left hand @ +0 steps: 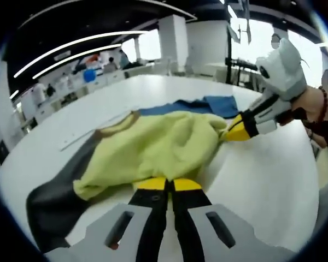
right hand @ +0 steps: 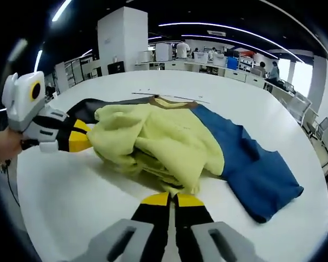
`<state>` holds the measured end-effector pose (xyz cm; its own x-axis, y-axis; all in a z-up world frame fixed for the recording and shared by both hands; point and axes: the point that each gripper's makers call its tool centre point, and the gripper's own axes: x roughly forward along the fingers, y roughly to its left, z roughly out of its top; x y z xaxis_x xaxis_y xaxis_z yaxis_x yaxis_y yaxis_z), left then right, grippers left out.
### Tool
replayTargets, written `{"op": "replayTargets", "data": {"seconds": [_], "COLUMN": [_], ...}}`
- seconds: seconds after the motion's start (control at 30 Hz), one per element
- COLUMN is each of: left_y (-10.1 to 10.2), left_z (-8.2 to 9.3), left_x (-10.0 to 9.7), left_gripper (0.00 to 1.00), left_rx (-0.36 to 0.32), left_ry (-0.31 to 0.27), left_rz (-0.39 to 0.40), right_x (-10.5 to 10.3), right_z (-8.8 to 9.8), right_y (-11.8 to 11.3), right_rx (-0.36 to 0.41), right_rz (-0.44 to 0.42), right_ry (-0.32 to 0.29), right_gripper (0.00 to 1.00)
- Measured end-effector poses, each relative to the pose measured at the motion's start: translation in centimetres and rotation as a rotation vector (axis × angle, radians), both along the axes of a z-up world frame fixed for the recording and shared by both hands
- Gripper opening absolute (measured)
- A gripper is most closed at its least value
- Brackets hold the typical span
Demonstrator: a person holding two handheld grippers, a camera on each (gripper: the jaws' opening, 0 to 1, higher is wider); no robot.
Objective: Fold the garment on the visible template until the final outline fits inside the template.
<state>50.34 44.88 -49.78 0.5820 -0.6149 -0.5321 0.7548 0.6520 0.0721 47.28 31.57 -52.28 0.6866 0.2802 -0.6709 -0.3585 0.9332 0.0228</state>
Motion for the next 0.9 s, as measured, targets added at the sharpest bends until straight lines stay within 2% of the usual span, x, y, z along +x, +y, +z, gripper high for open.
{"op": "replayTargets", "data": {"seconds": [0.47,0.7,0.9], "left_y": [1.8,3.1,3.6], "left_z": [3.2,4.1,4.3], "left_x": [-2.6,-4.4,-5.8], "left_gripper": [0.00,0.00,0.00], "left_rx": [-0.013,-0.007,0.004], "left_ry": [-0.003,0.025,0.038], "left_rz": [-0.004,-0.001,-0.005], "right_x": [-4.8,-7.1,-8.7], "right_z": [4.0,5.9,6.4], "right_y": [0.4,-0.4,-1.0], "right_rx": [0.004,0.026,0.036], "right_rz": [0.046,0.018,-0.013], "right_ry": [-0.040,-0.047,-0.030], "right_gripper": [0.00,0.00,0.00]}}
